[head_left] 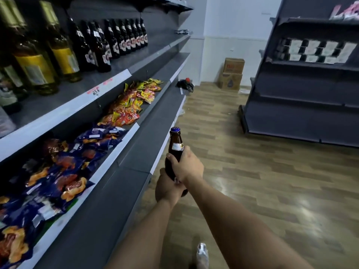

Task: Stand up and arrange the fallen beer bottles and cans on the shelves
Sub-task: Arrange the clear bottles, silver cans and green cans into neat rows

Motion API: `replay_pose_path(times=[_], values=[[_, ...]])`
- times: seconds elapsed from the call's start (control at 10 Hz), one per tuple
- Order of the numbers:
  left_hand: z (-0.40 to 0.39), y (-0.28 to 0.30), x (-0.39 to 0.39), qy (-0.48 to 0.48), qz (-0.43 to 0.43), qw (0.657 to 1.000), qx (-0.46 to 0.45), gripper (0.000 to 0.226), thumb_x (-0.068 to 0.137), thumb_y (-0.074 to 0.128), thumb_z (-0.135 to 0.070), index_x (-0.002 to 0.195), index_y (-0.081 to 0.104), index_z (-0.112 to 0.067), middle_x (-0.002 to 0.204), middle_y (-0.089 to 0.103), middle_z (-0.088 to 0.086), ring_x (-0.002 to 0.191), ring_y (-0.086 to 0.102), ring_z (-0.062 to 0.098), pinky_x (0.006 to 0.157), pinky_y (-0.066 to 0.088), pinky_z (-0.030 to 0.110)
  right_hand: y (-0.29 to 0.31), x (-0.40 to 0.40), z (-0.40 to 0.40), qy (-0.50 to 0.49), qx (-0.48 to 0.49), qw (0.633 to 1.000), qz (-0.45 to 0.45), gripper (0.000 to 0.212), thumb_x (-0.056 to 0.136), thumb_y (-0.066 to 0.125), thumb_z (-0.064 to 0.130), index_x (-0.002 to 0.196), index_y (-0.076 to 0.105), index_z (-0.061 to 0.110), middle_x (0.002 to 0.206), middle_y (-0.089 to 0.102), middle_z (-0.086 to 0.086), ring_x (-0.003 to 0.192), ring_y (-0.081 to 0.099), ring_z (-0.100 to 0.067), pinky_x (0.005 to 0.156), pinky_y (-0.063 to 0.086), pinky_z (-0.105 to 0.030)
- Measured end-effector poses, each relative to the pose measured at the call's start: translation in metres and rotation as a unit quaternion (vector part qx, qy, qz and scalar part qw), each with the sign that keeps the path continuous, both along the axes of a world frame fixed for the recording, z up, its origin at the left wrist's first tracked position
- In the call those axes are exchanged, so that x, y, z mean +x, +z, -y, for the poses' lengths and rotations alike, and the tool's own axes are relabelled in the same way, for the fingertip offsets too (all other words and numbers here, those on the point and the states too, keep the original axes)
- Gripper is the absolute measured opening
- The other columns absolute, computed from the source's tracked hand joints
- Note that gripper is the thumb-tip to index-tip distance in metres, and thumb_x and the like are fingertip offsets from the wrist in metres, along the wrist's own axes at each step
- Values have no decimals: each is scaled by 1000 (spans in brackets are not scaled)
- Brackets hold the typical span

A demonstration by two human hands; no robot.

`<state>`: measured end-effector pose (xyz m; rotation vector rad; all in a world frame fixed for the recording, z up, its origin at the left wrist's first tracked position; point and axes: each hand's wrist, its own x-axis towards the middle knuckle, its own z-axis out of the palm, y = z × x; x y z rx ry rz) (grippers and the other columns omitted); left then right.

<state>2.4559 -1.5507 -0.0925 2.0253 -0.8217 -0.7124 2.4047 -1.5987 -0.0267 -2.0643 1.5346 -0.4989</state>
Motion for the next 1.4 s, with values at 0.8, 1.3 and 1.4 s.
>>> replay_pose_path(times=[0.8, 1.3, 1.4], values=[[440, 79, 225, 116, 36, 989, -89, 67, 69, 68, -41, 130, 53, -18, 125, 61, 5, 113, 61, 26, 94, 52, 40, 71, 235, 460, 145, -142, 975, 88, 42, 90, 51, 59, 94, 41, 19, 101, 62, -2, 95, 60, -25, 69, 41, -32], [569, 204, 453, 250, 146, 946, -144, 60, 67, 58, -60, 120, 51, -32, 104, 69, 2, 96, 65, 31, 83, 54, 40, 161, 445, 591, 302, -36, 913, 273, 90, 75, 75, 47, 145, 22, 24, 133, 56, -7, 120, 55, -27, 95, 48, -41], [575, 196, 481, 280, 168, 938, -119, 48, 79, 66, -43, 122, 48, -31, 101, 70, 4, 91, 66, 33, 72, 54, 37, 164, 473, 602, 318, 4, 908, 272, 78, 74, 78, 42, 135, 34, 22, 128, 58, -2, 118, 56, -24, 94, 48, -36]])
